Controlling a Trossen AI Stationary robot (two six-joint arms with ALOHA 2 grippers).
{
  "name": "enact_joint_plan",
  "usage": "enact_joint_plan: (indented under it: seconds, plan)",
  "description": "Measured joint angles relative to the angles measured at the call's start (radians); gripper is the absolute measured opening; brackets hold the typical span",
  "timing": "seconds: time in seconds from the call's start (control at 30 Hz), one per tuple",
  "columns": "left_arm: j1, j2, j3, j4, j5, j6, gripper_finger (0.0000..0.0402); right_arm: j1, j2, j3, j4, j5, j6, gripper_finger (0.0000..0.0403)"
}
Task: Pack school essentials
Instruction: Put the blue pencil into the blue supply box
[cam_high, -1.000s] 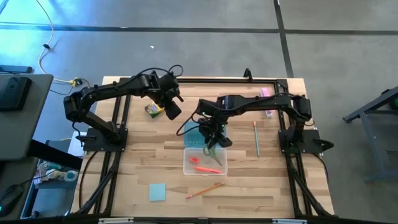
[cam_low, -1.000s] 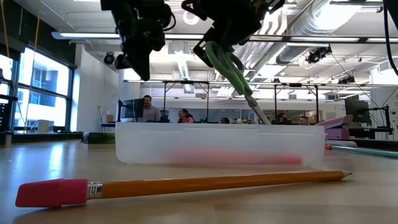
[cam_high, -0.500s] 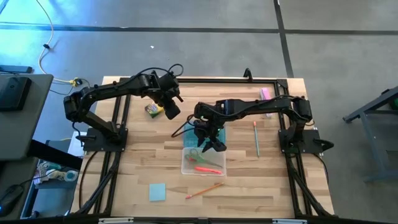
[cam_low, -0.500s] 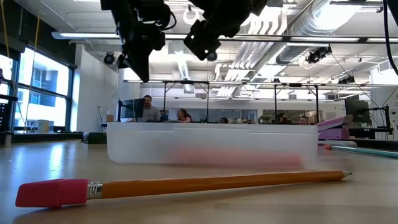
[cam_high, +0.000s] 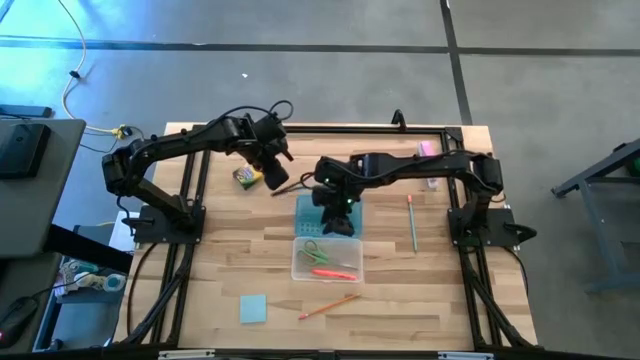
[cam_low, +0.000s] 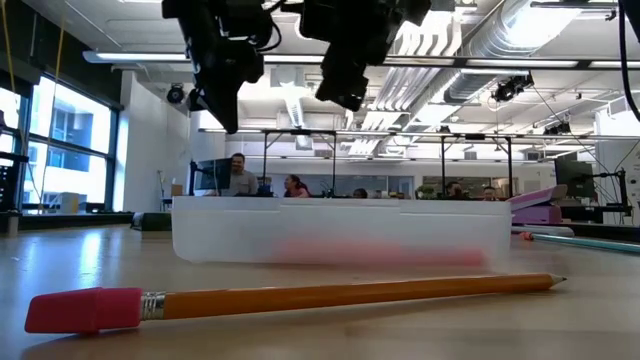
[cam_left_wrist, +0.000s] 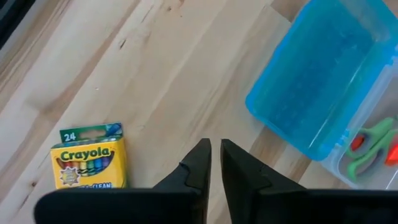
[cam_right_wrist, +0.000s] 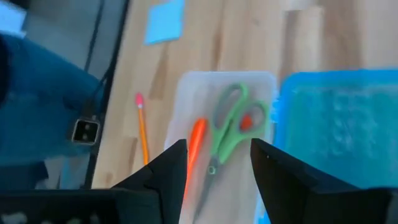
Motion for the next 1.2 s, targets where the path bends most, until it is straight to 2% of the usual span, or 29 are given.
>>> enact_joint_plan:
  seconds: [0.4,0.6,0.93,1.07,1.2]
  plan:
    - [-0.003,0.000,0.000,-0.023,0.001,0.136,0.0113,0.027,-0.127,-0.031,-0.287,0.356,0.167,0.0167]
    - [-0.003,0.000,0.000,-0.022,0.001,0.154,0.0124,0.022,-0.254,-0.223,-0.289,0.423,0.340,0.0167]
    - [-0.003,0.001,0.000,-0.008,-0.001,0.154,0.0120,-0.048,-0.529,-0.542,-0.164,0.604,0.816,0.0167]
    - [-0.003,0.001,0.000,0.003,0.001,0.154,0.0120,-0.090,-0.577,-0.622,-0.166,0.668,0.964,0.0167]
    - [-0.003,0.001,0.000,0.014,0.001,0.154,0.0122,-0.142,-0.580,-0.687,-0.162,0.679,1.015,0.0167]
